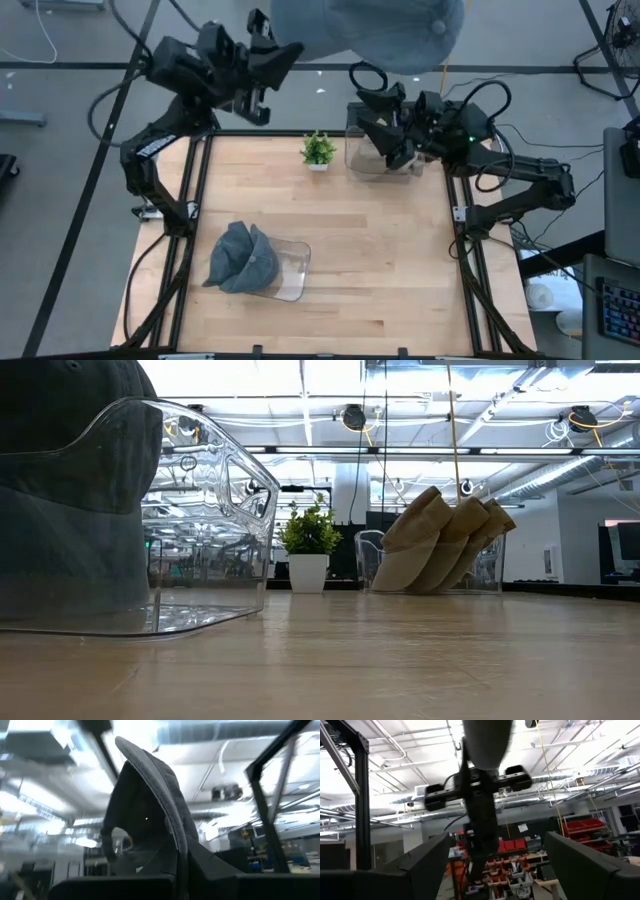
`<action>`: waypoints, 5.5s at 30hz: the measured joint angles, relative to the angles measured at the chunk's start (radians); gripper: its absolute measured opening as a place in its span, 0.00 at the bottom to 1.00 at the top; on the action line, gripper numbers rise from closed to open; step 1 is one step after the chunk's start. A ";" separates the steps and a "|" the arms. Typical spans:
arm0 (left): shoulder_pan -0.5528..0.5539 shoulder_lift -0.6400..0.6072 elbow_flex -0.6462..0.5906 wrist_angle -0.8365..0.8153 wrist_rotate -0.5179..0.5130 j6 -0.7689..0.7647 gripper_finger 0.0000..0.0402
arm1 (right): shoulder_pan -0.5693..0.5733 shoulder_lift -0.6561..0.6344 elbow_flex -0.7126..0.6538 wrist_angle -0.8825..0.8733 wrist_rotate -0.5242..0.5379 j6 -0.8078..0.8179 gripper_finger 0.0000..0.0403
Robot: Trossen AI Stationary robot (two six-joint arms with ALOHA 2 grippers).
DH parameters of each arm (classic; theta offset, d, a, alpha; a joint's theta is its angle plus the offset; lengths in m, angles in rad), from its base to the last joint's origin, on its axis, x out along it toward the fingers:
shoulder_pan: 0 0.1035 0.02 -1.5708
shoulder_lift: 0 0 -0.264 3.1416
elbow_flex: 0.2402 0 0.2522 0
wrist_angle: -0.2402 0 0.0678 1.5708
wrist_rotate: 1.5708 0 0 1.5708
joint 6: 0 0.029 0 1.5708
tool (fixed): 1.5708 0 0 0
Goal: Pick & Place hat
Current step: Put the gray cap into the bottom transparent bin
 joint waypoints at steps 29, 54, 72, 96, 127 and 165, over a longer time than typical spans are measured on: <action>-0.079 -0.143 -0.793 1.017 -0.059 -0.238 0.02 | 0.010 0.166 0.091 0.130 -0.092 0.109 0.78; -0.151 -0.169 -1.059 1.158 -0.217 -0.319 0.02 | 0.043 0.207 0.091 0.094 -0.113 0.111 0.72; -0.134 -0.172 -1.057 1.097 -0.191 -0.407 0.10 | 0.042 0.208 0.090 0.082 -0.187 0.132 0.01; 0.068 -0.376 -1.057 0.491 0.277 -0.470 0.65 | 0.041 -0.120 0.091 -0.694 -0.337 0.173 0.00; 0.178 -0.401 -0.887 -0.097 0.584 -0.344 0.54 | 0.108 0.089 0.090 -0.848 -0.922 0.425 0.00; -0.023 -0.331 -0.887 -0.199 0.396 -0.383 0.54 | 0.095 0.225 0.091 -0.593 -1.040 0.560 0.00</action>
